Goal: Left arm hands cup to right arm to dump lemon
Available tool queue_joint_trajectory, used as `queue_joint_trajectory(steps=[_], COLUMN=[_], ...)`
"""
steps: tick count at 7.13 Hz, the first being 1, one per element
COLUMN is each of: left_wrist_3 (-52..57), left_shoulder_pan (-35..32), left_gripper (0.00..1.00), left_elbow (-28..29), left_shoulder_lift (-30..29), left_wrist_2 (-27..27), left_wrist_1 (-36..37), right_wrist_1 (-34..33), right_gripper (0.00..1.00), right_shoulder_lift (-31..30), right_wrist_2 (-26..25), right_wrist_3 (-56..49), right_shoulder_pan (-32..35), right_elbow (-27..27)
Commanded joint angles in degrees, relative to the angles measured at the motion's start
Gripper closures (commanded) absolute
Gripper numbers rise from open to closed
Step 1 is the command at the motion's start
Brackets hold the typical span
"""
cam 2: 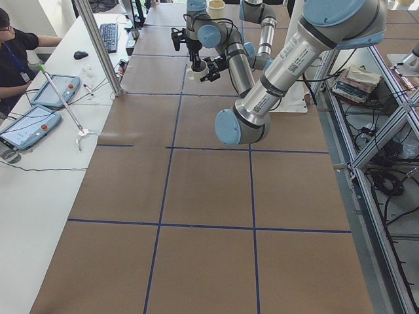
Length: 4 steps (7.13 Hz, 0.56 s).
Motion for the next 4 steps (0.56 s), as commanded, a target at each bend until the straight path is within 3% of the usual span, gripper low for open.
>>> queue_joint_trajectory(steps=[1, 4], left_wrist_3=[2.8, 2.8], left_shoulder_pan=[6.8, 7.0], left_gripper=[0.0, 0.0], left_elbow=[-9.7, -9.9], left_shoulder_lift=[11.1, 11.1], left_wrist_2=[4.4, 4.5], left_wrist_1=[-0.1, -0.1], right_wrist_1=[0.0, 0.0], right_gripper=[0.75, 0.75], right_shoulder_lift=[-0.7, -0.5], right_wrist_2=[1.5, 1.8], right_wrist_3=[1.6, 1.6], right_shoulder_pan=[1.0, 1.1], right_elbow=[0.9, 0.9])
